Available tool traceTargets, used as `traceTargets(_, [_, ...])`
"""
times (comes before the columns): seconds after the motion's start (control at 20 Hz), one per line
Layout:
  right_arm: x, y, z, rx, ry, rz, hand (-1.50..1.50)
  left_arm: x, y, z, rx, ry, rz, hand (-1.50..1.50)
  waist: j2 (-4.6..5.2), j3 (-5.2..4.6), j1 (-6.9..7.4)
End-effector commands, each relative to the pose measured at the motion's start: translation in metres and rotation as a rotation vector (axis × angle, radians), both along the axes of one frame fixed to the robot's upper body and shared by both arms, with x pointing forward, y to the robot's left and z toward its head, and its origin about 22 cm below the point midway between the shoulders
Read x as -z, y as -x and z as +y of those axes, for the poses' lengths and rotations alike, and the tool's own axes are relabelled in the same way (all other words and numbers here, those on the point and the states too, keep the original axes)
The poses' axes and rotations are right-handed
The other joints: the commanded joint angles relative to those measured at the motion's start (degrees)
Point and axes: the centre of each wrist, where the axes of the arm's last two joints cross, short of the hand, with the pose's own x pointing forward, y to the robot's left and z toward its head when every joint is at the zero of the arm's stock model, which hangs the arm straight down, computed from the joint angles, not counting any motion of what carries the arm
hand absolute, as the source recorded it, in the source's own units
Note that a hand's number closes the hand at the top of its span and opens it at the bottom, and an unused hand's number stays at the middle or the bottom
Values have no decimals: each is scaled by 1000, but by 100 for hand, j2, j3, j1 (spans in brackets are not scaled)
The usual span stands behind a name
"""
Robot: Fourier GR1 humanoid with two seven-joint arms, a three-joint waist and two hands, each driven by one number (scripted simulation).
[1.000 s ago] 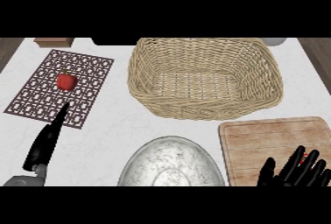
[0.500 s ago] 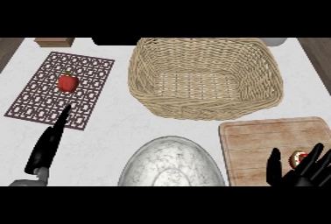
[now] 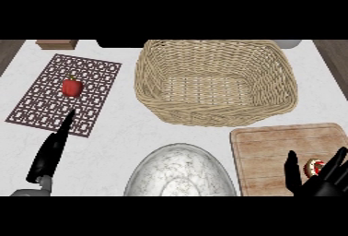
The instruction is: Pick the cupcake from the cutting board and place it in the basket
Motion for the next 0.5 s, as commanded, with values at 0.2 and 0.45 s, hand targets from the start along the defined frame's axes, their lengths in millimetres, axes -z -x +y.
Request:
traceTargets(0.2, [-1, -12, -24, -16, -65, 94, 150, -16, -12, 23, -5, -15, 14, 0, 35, 23, -5])
traceTargets(0.45, [9, -46, -15, -89, -110, 120, 150, 13, -2, 16, -13, 2, -5, 0, 41, 24, 24])
